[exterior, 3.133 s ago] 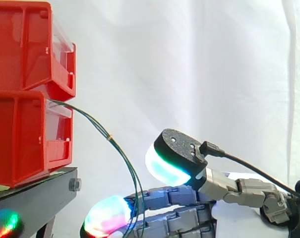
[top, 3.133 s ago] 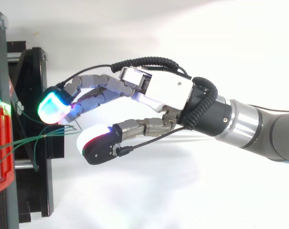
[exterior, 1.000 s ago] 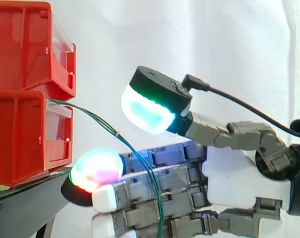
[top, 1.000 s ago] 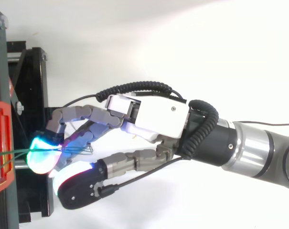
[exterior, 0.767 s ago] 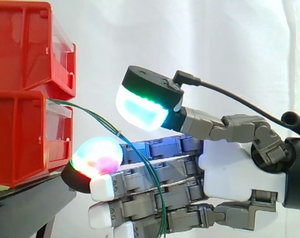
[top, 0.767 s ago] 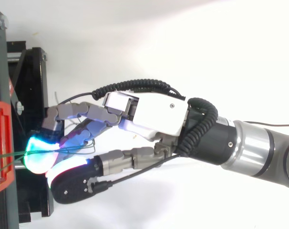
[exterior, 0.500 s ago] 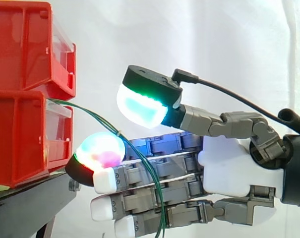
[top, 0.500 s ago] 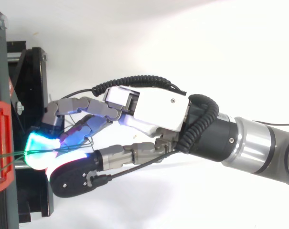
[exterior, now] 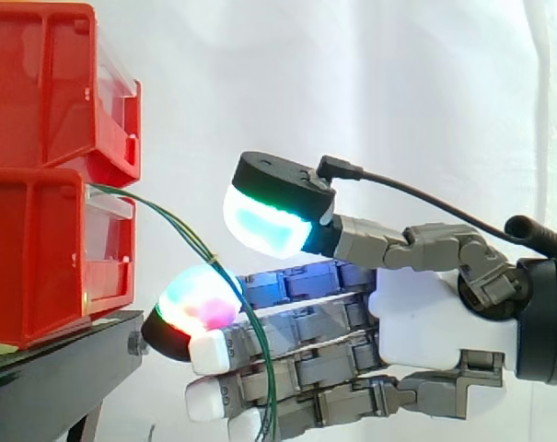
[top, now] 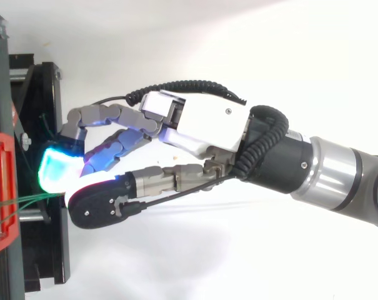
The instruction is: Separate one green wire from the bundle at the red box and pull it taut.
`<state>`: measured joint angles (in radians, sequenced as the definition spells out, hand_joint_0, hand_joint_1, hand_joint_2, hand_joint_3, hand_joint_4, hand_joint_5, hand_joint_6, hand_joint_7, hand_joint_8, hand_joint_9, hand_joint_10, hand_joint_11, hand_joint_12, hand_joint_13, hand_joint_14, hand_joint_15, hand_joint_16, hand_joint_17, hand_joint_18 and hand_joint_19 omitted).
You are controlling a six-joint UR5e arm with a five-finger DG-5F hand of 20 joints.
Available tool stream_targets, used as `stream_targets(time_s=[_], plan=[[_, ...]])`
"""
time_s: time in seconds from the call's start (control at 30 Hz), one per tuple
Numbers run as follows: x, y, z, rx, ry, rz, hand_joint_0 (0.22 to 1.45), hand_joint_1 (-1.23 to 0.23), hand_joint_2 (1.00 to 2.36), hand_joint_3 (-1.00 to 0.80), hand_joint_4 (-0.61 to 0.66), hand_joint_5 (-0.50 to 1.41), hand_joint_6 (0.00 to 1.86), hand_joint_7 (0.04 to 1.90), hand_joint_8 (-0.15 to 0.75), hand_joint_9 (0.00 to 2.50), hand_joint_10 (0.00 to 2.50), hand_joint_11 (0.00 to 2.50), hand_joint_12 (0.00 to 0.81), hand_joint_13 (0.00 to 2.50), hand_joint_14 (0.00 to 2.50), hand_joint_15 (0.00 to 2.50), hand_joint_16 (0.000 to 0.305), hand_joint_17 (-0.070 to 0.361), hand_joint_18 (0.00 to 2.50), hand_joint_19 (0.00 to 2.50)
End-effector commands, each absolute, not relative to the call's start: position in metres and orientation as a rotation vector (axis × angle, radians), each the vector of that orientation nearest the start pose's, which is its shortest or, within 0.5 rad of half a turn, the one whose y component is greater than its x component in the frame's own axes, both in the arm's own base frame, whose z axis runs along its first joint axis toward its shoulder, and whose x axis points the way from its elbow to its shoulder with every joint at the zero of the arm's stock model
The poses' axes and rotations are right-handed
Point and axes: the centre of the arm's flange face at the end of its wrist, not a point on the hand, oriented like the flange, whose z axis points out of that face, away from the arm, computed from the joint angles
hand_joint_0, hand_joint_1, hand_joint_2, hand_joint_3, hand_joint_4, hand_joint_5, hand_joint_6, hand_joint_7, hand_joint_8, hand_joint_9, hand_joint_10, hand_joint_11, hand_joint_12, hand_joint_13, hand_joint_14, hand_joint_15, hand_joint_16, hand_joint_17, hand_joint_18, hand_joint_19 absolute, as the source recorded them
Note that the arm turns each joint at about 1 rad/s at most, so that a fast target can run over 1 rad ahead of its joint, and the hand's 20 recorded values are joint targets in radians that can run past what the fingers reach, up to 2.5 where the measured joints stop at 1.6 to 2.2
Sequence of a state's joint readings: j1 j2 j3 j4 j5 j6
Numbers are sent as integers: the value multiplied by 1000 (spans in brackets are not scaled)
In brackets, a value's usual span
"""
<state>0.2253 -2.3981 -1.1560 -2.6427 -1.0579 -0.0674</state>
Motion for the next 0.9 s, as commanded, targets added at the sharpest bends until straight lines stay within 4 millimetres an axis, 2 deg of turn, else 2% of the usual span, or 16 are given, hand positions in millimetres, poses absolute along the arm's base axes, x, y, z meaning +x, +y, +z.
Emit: stream_targets(time_s=[0.0,0.13,0.23,0.3,0.5,0.7,0.87], plan=[[788,-8,201,1253,964,994,604,-577,1010,-398,140,-50,503,1389,241,899,13,343,314,771,18,460,52,116,571,585],[788,-8,201,1248,969,987,606,-590,1011,-385,123,-65,556,1332,240,888,13,349,313,771,20,456,51,116,567,584],[789,-4,202,1235,976,977,604,-618,1013,-370,122,-90,634,1194,244,883,14,368,315,769,20,461,52,116,563,592],[789,0,202,1228,984,973,598,-659,1013,-358,132,-127,728,1012,245,867,15,408,314,767,19,475,52,117,568,608],[789,3,202,1220,991,971,571,-698,1008,-395,146,-146,776,917,242,849,16,432,321,763,19,484,53,120,575,623],[789,12,202,1201,1009,960,565,-674,1006,-426,154,-126,730,974,253,885,16,428,322,773,20,484,54,121,585,620],[796,13,209,1157,947,988,589,-650,1011,-387,138,-124,736,995,250,893,16,431,320,776,21,489,53,119,591,615]])
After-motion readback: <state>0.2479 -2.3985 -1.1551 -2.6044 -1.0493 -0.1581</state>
